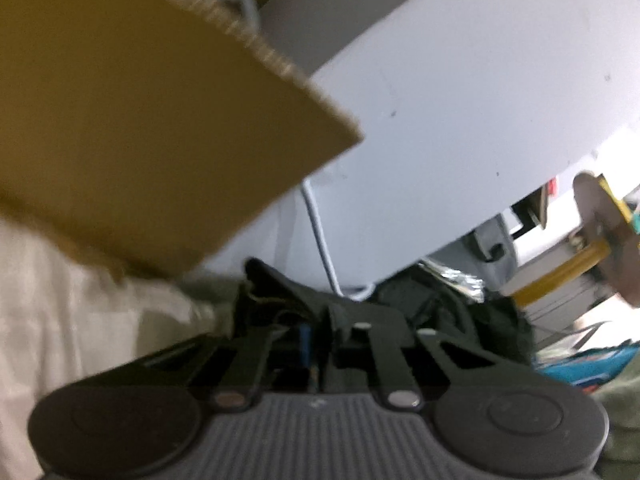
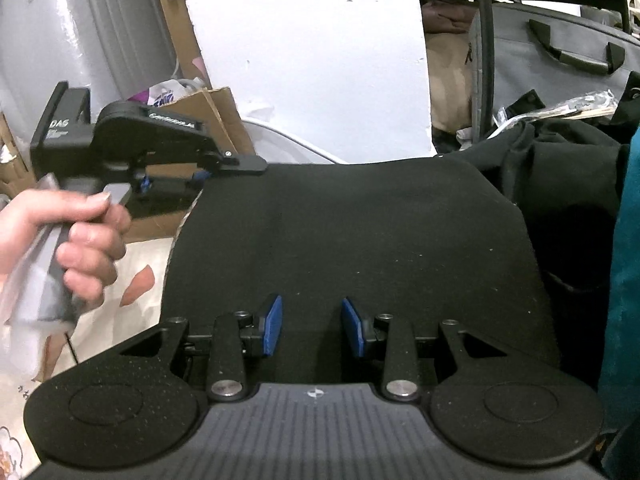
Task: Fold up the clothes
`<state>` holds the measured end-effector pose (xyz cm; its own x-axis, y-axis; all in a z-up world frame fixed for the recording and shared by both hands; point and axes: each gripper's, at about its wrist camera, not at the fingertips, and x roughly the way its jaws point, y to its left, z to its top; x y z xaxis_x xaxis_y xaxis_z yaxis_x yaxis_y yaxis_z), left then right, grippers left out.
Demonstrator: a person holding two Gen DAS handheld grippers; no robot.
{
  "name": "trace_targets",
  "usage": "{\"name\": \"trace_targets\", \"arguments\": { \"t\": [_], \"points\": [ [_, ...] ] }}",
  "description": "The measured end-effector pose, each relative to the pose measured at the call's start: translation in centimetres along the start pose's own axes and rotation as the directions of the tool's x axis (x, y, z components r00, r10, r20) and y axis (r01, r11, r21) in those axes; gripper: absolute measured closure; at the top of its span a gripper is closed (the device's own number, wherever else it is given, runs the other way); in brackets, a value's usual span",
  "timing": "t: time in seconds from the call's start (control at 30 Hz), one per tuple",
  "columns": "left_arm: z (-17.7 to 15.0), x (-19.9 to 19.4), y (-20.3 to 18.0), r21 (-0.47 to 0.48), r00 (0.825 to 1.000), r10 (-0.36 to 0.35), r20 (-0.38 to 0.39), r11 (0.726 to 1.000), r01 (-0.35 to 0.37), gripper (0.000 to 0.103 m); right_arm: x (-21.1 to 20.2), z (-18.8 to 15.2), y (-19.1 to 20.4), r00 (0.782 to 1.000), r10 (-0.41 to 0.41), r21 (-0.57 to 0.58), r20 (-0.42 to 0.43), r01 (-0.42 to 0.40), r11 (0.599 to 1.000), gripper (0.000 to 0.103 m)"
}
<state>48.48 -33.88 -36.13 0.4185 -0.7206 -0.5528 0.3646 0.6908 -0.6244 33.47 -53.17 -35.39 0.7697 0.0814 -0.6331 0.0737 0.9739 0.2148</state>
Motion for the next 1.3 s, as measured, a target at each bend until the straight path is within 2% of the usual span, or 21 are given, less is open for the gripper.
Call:
{"name": "trace_targets", "arguments": {
  "t": [0.2, 0.37, 0.43, 0.5, 0.73, 0.83, 0.9, 1.0, 1.23, 1.3],
  "points": [
    [2.0, -0.2, 0.0, 0.01, 0.995, 0.073, 0.069, 0.997, -0.074, 0.091, 0.3, 0.2, -0.1, 1.0, 0.004, -0.001, -0.007, -0.004, 1.0, 0.063],
    [0.9, -1.9, -2.2, 0.129, 0.997, 0.067, 0.035, 0.989, -0.071, 0.088, 0.0, 0.0, -0.7, 1.0, 0.002, 0.038, 0.003, -0.002, 0.999, 0.063],
    [0.4, -2.5, -3.1, 0.177, 0.998, 0.066, 0.021, 0.982, -0.069, 0.082, -0.4, 0.0, -0.9, 1.0, 0.004, 0.05, 0.017, -0.004, 0.999, 0.063],
    [0.0, -3.2, -4.0, 0.223, 0.998, 0.065, 0.007, 0.973, -0.065, 0.079, -1.1, 0.1, -1.3, 0.999, -0.006, 0.056, 0.037, 0.004, 0.998, 0.063],
    [-3.7, -5.3, -7.9, 0.352, 0.999, 0.021, -0.027, 0.936, -0.01, 0.079, -2.2, 0.5, -3.9, 0.994, -0.078, 0.076, 0.074, 0.072, 0.995, 0.063],
    [-5.5, -5.5, -9.2, 0.399, 0.999, 0.017, -0.033, 0.917, -0.002, 0.078, -2.1, 0.5, -4.6, 0.991, -0.105, 0.067, 0.08, 0.099, 0.993, 0.063],
    [-6.9, -5.0, -9.5, 0.433, 0.998, 0.041, -0.039, 0.901, -0.02, 0.078, -1.7, 0.3, -4.9, 0.99, -0.116, 0.055, 0.075, 0.112, 0.992, 0.063],
    [-8.1, -4.2, -8.6, 0.459, 0.993, 0.098, -0.06, 0.886, -0.059, 0.079, -1.2, -0.1, -5.2, 0.989, -0.131, 0.04, 0.062, 0.129, 0.991, 0.063],
    [-9.3, -2.0, -6.3, 0.494, 0.973, 0.221, -0.062, 0.854, -0.162, 0.1, -0.2, -1.6, -6.0, 0.985, -0.173, 0.015, 0.027, 0.172, 0.985, 0.063],
    [-9.2, -1.8, -5.8, 0.495, 0.969, 0.239, -0.059, 0.85, -0.18, 0.1, -0.4, -2.2, -6.2, 0.981, -0.193, 0.001, 0.012, 0.193, 0.981, 0.063]
  ]
}}
